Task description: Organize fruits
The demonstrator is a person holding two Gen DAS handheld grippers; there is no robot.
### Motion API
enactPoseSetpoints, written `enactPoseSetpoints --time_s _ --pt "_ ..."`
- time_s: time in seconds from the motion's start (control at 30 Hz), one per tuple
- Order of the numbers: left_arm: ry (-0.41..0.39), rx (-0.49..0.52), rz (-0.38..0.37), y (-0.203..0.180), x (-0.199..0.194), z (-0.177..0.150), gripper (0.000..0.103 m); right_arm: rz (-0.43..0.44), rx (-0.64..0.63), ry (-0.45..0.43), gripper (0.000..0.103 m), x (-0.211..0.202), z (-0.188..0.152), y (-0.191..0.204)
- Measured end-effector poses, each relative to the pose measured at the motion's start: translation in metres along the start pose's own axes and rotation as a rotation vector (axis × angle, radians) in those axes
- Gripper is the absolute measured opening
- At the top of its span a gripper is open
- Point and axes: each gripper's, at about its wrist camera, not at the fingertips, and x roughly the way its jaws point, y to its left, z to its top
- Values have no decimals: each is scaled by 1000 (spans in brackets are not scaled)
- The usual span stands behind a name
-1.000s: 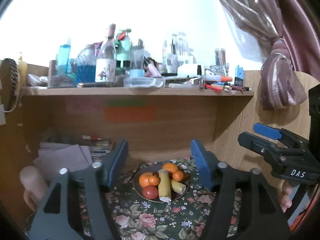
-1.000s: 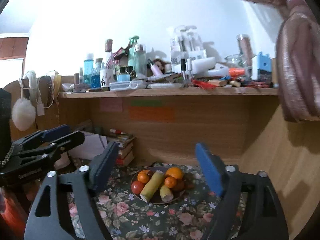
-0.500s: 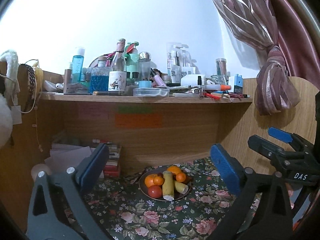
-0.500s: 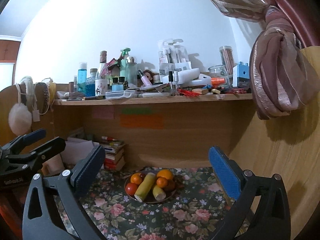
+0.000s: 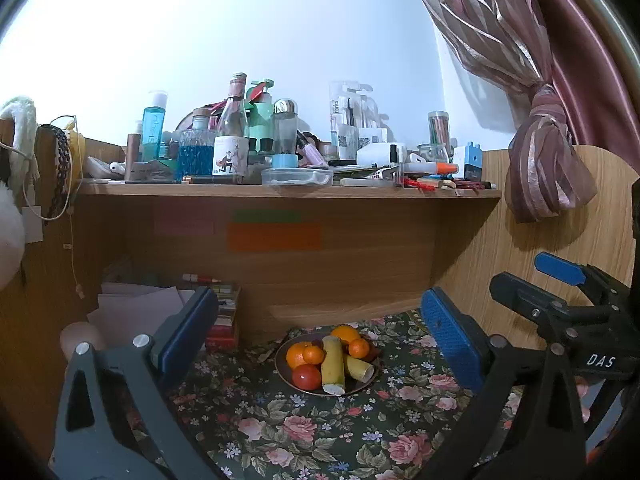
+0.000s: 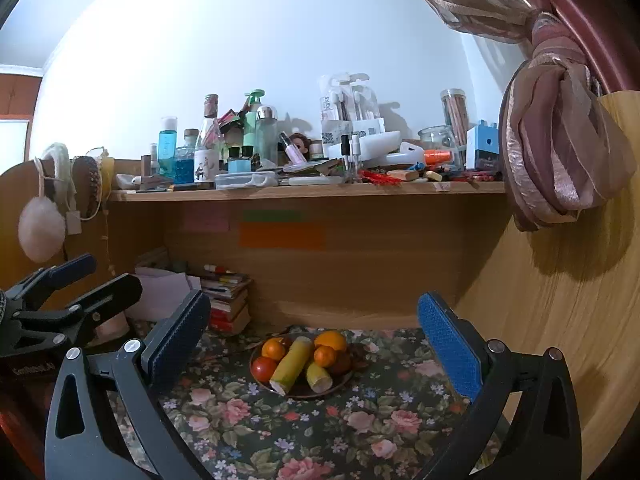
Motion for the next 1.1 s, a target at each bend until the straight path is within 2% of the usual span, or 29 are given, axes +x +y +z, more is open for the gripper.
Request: enactPoseSetpoints --time_s 1.1 --pt "-16 -9 4 -7 5 2 103 -14 2 -10 103 -2 1 0"
